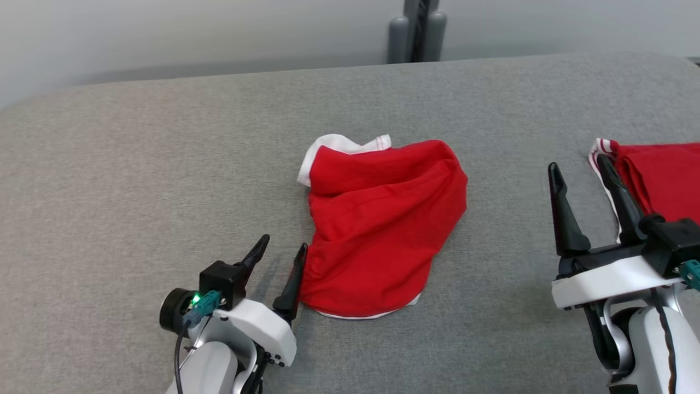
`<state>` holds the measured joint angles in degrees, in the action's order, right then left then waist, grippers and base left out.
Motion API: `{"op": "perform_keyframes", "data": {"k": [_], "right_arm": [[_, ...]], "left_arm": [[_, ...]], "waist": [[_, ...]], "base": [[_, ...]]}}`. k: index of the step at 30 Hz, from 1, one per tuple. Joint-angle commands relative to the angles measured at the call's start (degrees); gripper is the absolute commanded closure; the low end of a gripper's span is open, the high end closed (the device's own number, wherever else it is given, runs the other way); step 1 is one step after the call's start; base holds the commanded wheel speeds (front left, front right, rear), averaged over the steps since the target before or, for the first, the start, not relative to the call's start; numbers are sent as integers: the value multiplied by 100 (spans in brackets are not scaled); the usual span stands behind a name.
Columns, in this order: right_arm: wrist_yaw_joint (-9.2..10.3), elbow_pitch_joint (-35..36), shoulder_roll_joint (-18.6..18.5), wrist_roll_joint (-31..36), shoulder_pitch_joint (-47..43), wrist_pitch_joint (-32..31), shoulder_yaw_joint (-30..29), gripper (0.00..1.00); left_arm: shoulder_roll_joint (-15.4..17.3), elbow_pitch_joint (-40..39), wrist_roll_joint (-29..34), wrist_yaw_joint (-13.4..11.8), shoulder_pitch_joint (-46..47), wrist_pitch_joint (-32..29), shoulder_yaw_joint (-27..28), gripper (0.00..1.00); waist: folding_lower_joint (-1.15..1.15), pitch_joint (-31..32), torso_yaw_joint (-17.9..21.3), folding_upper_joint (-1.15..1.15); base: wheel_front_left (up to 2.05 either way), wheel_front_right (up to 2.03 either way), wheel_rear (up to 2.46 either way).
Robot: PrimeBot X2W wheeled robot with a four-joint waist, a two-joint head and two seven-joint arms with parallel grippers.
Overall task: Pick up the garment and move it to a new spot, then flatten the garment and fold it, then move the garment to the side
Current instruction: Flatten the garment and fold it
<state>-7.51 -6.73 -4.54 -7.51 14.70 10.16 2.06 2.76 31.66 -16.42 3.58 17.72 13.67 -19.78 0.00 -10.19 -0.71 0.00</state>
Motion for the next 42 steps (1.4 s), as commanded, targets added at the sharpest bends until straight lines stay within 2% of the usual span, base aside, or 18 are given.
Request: {"op": "perform_keyframes", "data": {"k": [1,3,8,12,13,14,15,17,20,25,28,30,32,35,36,37,38,42], "right_arm": [[4,30,-10,21,-39,-3,-39,0],[4,62,-8,40,-64,-23,-85,0],[4,70,8,95,-44,-3,-111,0],[4,50,45,142,5,26,-143,0],[4,43,51,154,11,39,-157,0],[4,37,59,160,22,49,-159,0],[4,26,62,179,27,60,-168,0],[4,-2,73,211,36,68,-174,0],[4,-42,87,220,41,101,-197,0],[4,-83,115,253,61,161,-227,0],[4,-110,126,263,54,182,-260,0],[4,-177,142,264,68,206,-225,0],[4,-244,148,272,81,213,-167,0],[4,-368,146,259,122,195,-43,0],[4,-417,148,265,134,178,-6,0],[4,-464,149,264,143,160,42,0],[4,-503,151,270,157,146,96,0],[4,-649,150,234,215,129,187,0]], "left_arm": [[30,112,-77,57,171,-28,-70,0],[26,295,-167,123,284,-111,-236,0],[30,651,-278,56,508,-274,-379,0],[24,935,-403,131,645,-408,-568,0],[25,1007,-414,133,686,-477,-634,21],[29,1068,-415,145,731,-532,-690,96],[31,1117,-416,150,773,-552,-733,100],[32,1206,-441,142,817,-551,-770,100],[63,1204,-455,-50,989,-336,-654,100],[257,655,-273,-863,1192,125,-168,100],[341,-431,-14,-1270,1121,154,255,100],[368,-1158,207,-1539,651,147,604,100],[380,-1087,241,-1663,488,143,753,100],[375,-575,170,-1729,360,137,826,100],[389,-377,181,-1762,333,123,828,74],[387,-250,170,-1789,351,129,849,3],[373,-168,141,-1795,391,135,867,0],[291,10,90,-1664,453,150,823,0]], "waist": [[0,-85,124,0],[0,-120,181,0],[0,-188,282,0],[0,-254,369,0],[0,-265,380,0],[0,-278,397,0],[0,-286,404,0],[0,-286,419,0],[0,-260,422,0],[0,-164,365,0],[0,-140,288,0],[0,-130,225,0],[0,-110,200,0],[0,-100,181,0],[0,-96,165,0],[0,-91,143,0],[0,-88,120,0],[0,-55,-37,0]], "base": [[0,0,0],[0,0,0],[0,0,0],[0,0,0],[0,0,0],[0,0,0],[0,0,0],[0,0,0],[0,0,0],[0,0,0],[0,0,0],[0,0,0],[0,0,0],[0,0,0],[0,0,0],[0,0,0],[0,0,0],[0,0,0]]}}
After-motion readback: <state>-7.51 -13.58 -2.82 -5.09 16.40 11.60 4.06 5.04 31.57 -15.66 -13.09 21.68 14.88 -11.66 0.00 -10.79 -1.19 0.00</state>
